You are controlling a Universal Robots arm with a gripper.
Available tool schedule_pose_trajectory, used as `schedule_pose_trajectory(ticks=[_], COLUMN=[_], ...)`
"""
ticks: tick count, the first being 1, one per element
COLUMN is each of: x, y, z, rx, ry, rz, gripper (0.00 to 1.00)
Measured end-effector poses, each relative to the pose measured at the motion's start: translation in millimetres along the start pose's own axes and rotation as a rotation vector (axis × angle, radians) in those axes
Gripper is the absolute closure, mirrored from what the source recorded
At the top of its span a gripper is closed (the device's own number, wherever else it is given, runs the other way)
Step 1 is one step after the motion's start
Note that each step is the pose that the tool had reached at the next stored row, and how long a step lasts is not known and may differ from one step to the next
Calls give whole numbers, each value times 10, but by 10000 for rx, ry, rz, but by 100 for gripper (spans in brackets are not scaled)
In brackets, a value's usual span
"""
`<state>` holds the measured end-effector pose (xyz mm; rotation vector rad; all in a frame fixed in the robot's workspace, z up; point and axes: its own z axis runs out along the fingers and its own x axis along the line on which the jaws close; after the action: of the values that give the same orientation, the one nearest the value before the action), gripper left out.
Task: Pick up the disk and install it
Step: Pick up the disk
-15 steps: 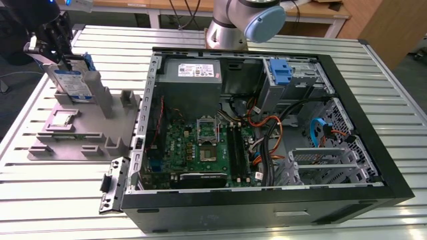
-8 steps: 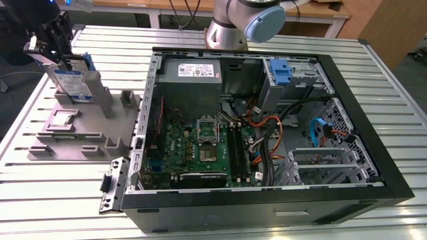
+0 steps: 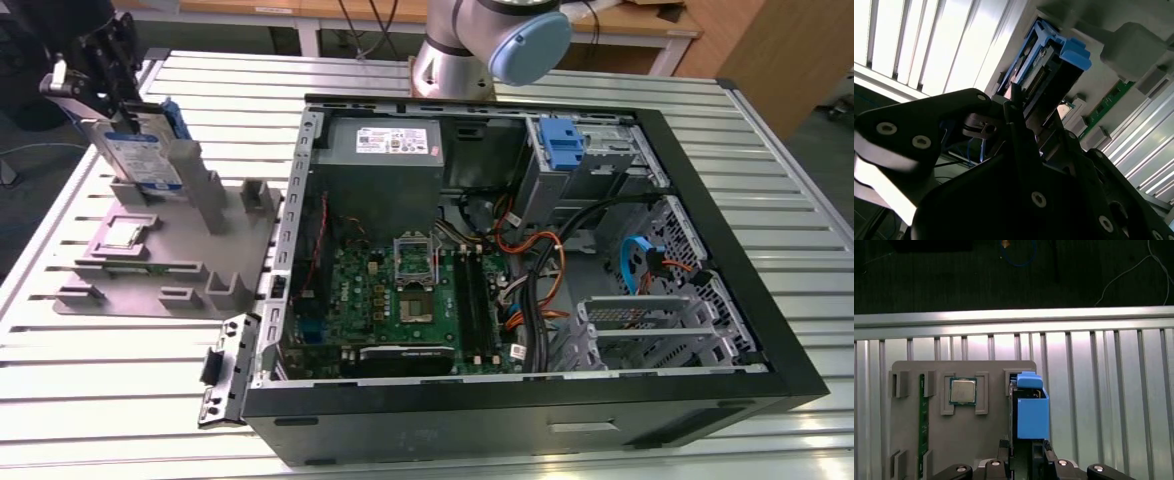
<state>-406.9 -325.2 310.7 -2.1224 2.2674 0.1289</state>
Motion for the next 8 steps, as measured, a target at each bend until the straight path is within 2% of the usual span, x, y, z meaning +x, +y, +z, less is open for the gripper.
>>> schedule_pose_trajectory(ticks=[8], x=[-1], y=[0], z=[-12], rx=[-3], ry=[2], rz=[-25], gripper=[65])
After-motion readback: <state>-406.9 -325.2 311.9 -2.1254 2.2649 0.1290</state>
